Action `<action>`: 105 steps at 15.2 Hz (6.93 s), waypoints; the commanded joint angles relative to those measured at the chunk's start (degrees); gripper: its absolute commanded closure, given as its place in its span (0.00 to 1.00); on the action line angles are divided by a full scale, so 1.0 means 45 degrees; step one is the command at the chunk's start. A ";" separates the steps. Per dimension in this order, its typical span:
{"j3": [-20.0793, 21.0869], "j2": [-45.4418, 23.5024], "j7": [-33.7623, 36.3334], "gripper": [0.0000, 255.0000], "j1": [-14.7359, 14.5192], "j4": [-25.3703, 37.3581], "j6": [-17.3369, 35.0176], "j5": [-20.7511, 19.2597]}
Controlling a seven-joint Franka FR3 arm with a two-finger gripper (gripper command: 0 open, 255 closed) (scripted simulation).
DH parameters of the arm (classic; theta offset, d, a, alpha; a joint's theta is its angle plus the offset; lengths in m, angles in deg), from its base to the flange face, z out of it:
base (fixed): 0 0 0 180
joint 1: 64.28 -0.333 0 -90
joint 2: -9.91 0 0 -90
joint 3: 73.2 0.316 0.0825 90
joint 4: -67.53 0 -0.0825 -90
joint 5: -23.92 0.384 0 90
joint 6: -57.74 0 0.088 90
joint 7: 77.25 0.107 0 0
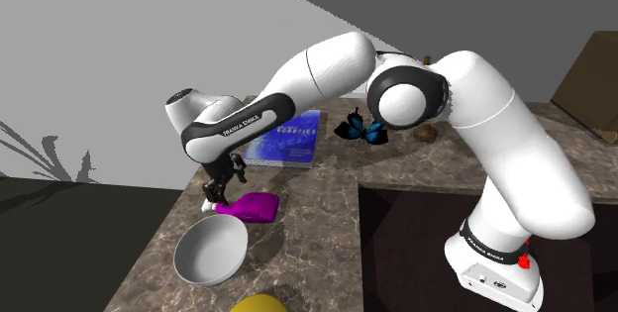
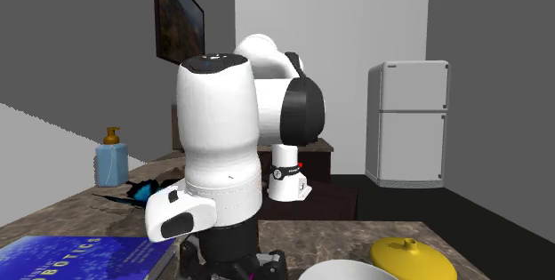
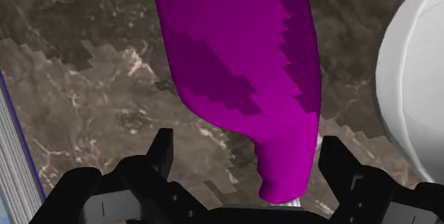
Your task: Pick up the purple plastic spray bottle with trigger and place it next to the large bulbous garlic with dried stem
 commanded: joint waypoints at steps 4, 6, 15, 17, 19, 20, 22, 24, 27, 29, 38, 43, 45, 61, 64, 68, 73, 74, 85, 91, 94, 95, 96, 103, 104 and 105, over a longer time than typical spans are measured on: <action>0.0030 -0.1661 -0.1896 0.00 -0.1180 0.2326 -0.0536 -0.1349; 0.0014 -0.1714 -0.1863 0.00 -0.1141 0.2074 -0.0236 -0.1377; -0.0034 -0.1889 -0.1796 0.00 -0.1069 0.1591 0.0413 -0.1443; -0.0034 -0.1889 -0.1796 0.00 -0.1069 0.1591 0.0412 -0.1443; -0.0035 -0.1900 -0.1797 1.00 -0.1071 0.1602 0.0413 -0.1444; -0.0035 -0.1918 -0.1795 1.00 -0.1078 0.1628 0.0405 -0.1444; -0.0034 -0.1904 -0.1791 1.00 -0.1076 0.1604 0.0415 -0.1444; -0.0035 -0.1916 -0.1796 1.00 -0.1077 0.1629 0.0402 -0.1444; -0.0037 -0.1920 -0.1800 1.00 -0.1073 0.1629 0.0408 -0.1445; -0.0020 -0.1791 -0.1809 1.00 -0.1063 0.1591 0.0316 -0.1428; 0.0086 -0.1028 -0.1939 1.00 -0.1038 0.1804 -0.0649 -0.1293; 0.0131 -0.0707 -0.2025 1.00 -0.1050 0.2108 -0.1263 -0.1224; 0.0147 -0.0597 -0.2061 1.00 -0.1061 0.2262 -0.1522 -0.1198; 0.0377 0.2075 -0.2351 1.00 -0.0306 -0.0188 -0.1723 -0.0882; 0.0452 0.3809 -0.2591 1.00 0.0410 -0.3001 -0.0601 -0.0664; 0.0439 0.5778 -0.3113 1.00 0.1208 -0.6003 0.0546 -0.0347; 0.0263 0.7962 -0.4006 1.00 0.2033 -0.9086 0.1634 0.0056; 0.0205 0.8375 -0.4211 1.00 0.2179 -0.9640 0.1815 0.0133; -0.0979 1.2551 -0.6817 1.00 0.3470 -1.4737 0.3166 0.0589; -0.2013 1.4576 -0.8375 1.00 0.4160 -1.6857 0.3480 0.0309; -0.2615 1.5511 -0.9181 1.00 0.4582 -1.7742 0.3551 -0.0009; -0.2827 1.5809 -0.9456 1.00 0.4739 -1.8009 0.3564 -0.0140; -0.3042 1.6098 -0.9735 1.00 0.4907 -1.8262 0.3574 -0.0283; -0.4692 1.7801 -1.1811 1.00 0.6338 -1.9602 0.3592 -0.1576; -0.4949 1.7985 -1.2126 1.00 0.6573 -1.9727 0.3597 -0.1793; -0.5208 1.8149 -1.2447 1.00 0.6815 -1.9834 0.3606 -0.2014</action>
